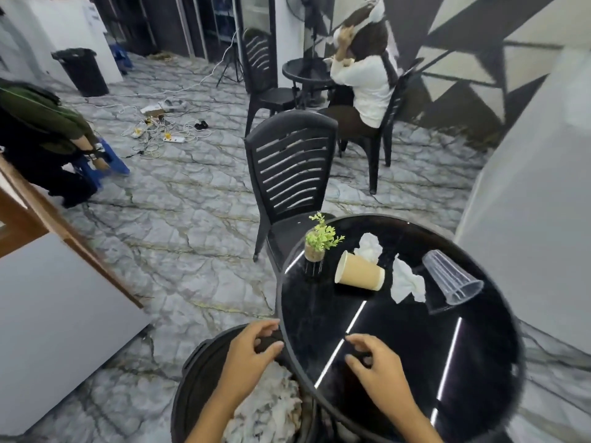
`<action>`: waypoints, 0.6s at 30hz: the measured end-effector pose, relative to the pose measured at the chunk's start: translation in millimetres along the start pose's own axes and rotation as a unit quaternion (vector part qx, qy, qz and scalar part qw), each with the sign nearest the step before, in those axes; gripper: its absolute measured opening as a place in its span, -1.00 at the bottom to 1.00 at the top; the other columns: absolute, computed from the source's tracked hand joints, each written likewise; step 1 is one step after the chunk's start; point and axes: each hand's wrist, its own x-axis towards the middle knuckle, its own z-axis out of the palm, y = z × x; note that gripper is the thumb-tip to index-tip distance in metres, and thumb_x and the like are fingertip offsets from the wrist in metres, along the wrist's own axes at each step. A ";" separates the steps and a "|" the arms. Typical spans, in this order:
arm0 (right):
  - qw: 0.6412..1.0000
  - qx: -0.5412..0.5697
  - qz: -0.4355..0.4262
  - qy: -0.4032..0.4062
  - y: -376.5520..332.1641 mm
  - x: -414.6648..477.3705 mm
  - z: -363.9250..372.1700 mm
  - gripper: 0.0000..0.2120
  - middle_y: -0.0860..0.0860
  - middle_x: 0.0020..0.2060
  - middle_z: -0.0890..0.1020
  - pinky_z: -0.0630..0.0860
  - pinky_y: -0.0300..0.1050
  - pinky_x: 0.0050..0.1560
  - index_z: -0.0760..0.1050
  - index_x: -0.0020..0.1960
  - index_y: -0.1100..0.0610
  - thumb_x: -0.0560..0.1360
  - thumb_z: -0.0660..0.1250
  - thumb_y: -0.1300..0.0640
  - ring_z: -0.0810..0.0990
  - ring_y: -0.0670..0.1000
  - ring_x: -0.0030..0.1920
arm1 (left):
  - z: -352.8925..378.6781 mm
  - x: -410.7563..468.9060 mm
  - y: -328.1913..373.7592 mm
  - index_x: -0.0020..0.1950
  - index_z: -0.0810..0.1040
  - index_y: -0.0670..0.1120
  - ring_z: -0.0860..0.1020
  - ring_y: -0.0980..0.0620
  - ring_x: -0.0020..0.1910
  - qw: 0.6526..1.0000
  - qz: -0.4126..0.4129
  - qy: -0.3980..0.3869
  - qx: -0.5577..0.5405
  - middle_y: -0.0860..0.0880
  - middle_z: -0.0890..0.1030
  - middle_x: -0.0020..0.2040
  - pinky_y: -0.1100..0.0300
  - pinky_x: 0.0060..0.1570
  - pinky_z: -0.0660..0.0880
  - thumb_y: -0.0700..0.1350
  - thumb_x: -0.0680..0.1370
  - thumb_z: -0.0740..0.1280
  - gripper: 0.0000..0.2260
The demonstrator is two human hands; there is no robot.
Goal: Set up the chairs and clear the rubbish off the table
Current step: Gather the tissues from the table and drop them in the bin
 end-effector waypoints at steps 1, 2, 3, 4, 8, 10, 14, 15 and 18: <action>1.000 0.000 0.001 0.025 4.3 0.6 -18.5 -0.66 -0.22 -0.01 0.63 0.48 -0.40 -0.03 0.54 0.05 -0.22 0.42 0.49 0.16 0.54 -0.29 0.06 | 10.9 5.0 16.1 0.15 0.57 0.27 0.54 0.34 0.14 1.000 0.018 -0.009 0.000 0.38 0.60 0.10 0.50 -0.01 0.45 -0.09 0.50 0.48 -0.68; 0.999 0.000 0.001 0.049 8.8 1.2 -36.9 -0.66 -0.22 -0.01 0.62 0.49 -0.36 -0.03 0.54 0.05 -0.22 0.42 0.49 0.16 0.55 -0.25 0.05 | 22.7 9.6 31.1 0.17 0.57 0.25 0.54 0.34 0.15 0.999 0.034 -0.016 -0.002 0.35 0.62 0.10 0.47 0.02 0.45 -0.08 0.50 0.47 -0.69; 0.998 -0.002 -0.001 0.070 13.2 2.2 -54.3 -0.65 -0.22 -0.01 0.61 0.50 -0.31 0.00 0.53 0.05 -0.22 0.41 0.49 0.15 0.56 -0.21 0.05 | 35.0 14.3 45.2 0.18 0.58 0.23 0.53 0.33 0.15 0.999 0.048 -0.020 -0.003 0.31 0.62 0.11 0.44 0.04 0.45 -0.07 0.50 0.47 -0.69; 0.996 -0.005 -0.006 0.085 17.1 4.6 -67.8 -0.65 -0.24 0.00 0.60 0.51 -0.26 0.04 0.53 0.06 -0.22 0.41 0.49 0.15 0.55 -0.21 0.05 | 45.4 18.6 57.2 0.20 0.57 0.23 0.53 0.33 0.16 0.998 0.061 -0.024 -0.002 0.28 0.62 0.12 0.42 0.07 0.44 -0.06 0.50 0.47 -0.69; 0.995 -0.019 -0.021 0.097 31.1 13.4 -115.1 -0.63 -0.35 0.08 0.50 0.45 -0.12 0.24 0.48 0.14 -0.20 0.42 0.48 0.09 0.48 -0.21 0.16 | 91.3 36.3 101.4 0.28 0.52 0.24 0.48 0.34 0.23 0.992 0.107 -0.063 0.021 0.29 0.56 0.20 0.38 0.15 0.40 0.00 0.50 0.45 -0.63; 0.994 -0.032 -0.032 0.095 34.3 22.0 -127.7 -0.60 -0.33 0.13 0.48 0.39 -0.13 0.30 0.47 0.20 -0.16 0.41 0.47 0.07 0.45 -0.17 0.22 | 106.7 48.2 117.2 0.34 0.48 0.20 0.44 0.34 0.26 0.989 0.116 -0.088 0.038 0.29 0.51 0.25 0.32 0.24 0.37 0.03 0.49 0.44 -0.58; 0.995 -0.047 -0.040 0.084 41.5 45.3 -141.5 -0.52 -0.19 0.25 0.49 0.29 -0.23 0.30 0.44 0.28 -0.10 0.40 0.47 0.03 0.40 -0.14 0.28 | 128.5 77.1 142.9 0.32 0.41 0.32 0.37 0.36 0.29 0.982 0.133 -0.114 0.066 0.36 0.41 0.26 0.25 0.25 0.37 0.10 0.44 0.43 -0.52; 0.995 -0.043 -0.034 0.081 43.9 53.2 -142.8 -0.50 -0.17 0.27 0.47 0.29 -0.22 0.30 0.43 0.30 -0.09 0.39 0.47 0.01 0.38 -0.14 0.30 | 133.0 87.5 148.0 0.30 0.39 0.37 0.37 0.37 0.28 0.980 0.137 -0.122 0.075 0.38 0.39 0.25 0.27 0.24 0.37 0.11 0.42 0.43 -0.52; 0.997 -0.033 -0.010 0.066 51.3 79.6 -141.8 -0.42 -0.16 0.37 0.39 0.28 -0.13 0.40 0.38 0.37 -0.09 0.39 0.46 -0.01 0.28 -0.11 0.40 | 144.1 125.6 155.1 0.35 0.38 0.30 0.37 0.29 0.31 0.978 0.127 -0.140 0.093 0.29 0.37 0.30 0.30 0.24 0.32 0.03 0.42 0.46 -0.46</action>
